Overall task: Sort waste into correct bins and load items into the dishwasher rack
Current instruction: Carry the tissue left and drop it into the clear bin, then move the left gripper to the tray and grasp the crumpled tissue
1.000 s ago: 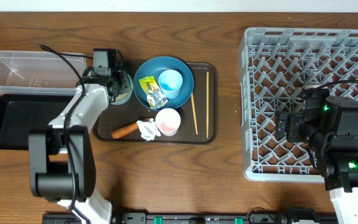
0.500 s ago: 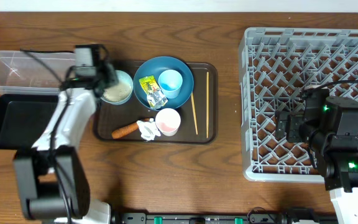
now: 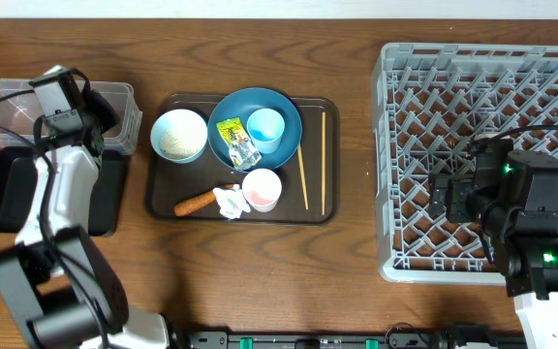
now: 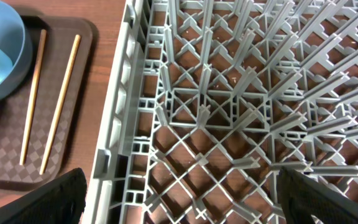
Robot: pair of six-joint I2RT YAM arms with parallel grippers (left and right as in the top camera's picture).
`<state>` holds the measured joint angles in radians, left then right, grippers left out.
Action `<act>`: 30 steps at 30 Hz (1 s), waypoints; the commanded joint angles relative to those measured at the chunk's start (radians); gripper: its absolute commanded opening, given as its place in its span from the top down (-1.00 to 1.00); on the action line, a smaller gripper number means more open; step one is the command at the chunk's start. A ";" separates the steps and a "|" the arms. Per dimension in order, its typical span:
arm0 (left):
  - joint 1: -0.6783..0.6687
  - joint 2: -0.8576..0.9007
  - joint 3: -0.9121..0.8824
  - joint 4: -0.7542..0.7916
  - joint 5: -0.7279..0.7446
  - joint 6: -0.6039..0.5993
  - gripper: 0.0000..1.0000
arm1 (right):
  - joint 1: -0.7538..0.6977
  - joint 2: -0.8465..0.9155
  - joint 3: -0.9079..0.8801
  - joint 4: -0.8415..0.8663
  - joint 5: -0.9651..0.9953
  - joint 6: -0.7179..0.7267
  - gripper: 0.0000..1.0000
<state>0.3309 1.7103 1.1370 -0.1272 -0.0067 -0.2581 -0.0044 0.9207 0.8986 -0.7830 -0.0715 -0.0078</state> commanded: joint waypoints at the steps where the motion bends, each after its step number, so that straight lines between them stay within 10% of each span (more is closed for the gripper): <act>1: 0.002 0.010 0.008 0.017 0.000 -0.010 -0.06 | 0.006 -0.005 0.019 -0.006 0.003 0.014 -0.95; 10: -0.001 -0.105 0.009 -0.018 0.024 -0.005 -0.46 | 0.006 -0.005 0.019 -0.014 0.003 0.014 -0.96; 22: -0.103 -0.149 -0.003 -0.766 0.409 -0.009 -0.45 | 0.006 -0.005 0.019 -0.022 0.003 0.014 -0.96; 30: -0.240 -0.149 -0.092 -0.837 0.406 -0.010 -0.49 | 0.006 -0.005 0.019 -0.022 0.003 0.014 -0.96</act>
<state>0.1242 1.5688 1.0771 -0.9676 0.3843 -0.2657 -0.0044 0.9207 0.9005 -0.8040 -0.0711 -0.0078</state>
